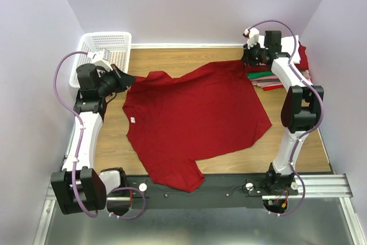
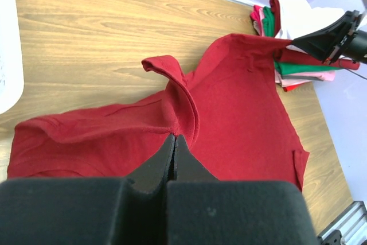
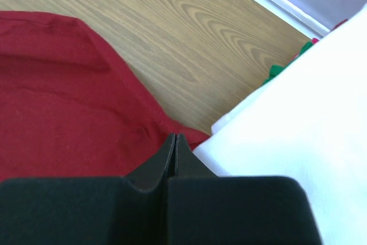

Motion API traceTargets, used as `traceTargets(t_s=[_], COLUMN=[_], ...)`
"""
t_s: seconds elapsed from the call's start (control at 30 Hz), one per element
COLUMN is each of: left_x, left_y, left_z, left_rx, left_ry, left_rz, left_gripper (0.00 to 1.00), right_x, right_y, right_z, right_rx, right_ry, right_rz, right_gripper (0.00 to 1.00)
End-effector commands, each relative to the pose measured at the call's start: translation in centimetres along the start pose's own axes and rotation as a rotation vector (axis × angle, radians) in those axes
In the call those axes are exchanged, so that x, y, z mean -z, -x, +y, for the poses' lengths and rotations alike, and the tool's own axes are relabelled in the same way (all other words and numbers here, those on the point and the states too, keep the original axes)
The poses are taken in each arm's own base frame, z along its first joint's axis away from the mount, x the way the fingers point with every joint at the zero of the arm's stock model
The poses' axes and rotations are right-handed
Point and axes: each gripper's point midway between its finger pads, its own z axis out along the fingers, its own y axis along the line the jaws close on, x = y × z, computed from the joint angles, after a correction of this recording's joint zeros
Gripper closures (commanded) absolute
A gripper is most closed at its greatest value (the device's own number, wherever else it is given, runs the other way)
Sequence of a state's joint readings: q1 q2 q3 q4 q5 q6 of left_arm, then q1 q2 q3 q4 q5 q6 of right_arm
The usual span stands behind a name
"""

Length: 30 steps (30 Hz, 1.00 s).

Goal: Fold and stack the t-shirts
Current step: Fold the tshirt

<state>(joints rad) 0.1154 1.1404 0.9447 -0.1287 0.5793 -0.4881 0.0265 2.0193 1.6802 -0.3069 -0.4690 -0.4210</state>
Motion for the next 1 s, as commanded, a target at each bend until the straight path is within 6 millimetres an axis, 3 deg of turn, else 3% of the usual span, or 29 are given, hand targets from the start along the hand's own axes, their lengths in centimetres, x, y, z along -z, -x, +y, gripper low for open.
traceTargets(t_s=[0.0,0.33,0.7,0.97], left_x=[1.1,2.2,2.9,3.2], left_y=[-0.1,-1.4,-2.3,-3.0], left_z=[-1.1,-1.8,-1.5,-1.4], left_rx=[0.008,0.025,0.028,0.035], left_ry=[-0.018,-0.036,-0.011,-0.01], left_rz=[-0.008,0.011,0.017,0.027], left_gripper=[1.0,1.0,1.0,1.0], right_x=[1.7,2.5,3.7,4.1], right_y=[1.3,0.2,0.4,-0.8], right_z=[-0.6,-0.6,-1.0,-1.3], right_rx=[0.028,0.016,0.023,0.018], right_ry=[-0.012,0.013,0.018,0.016], right_rz=[-0.046,-0.05,-0.077,-0.062], right_gripper=[0.96,0.96,0.96,0.96])
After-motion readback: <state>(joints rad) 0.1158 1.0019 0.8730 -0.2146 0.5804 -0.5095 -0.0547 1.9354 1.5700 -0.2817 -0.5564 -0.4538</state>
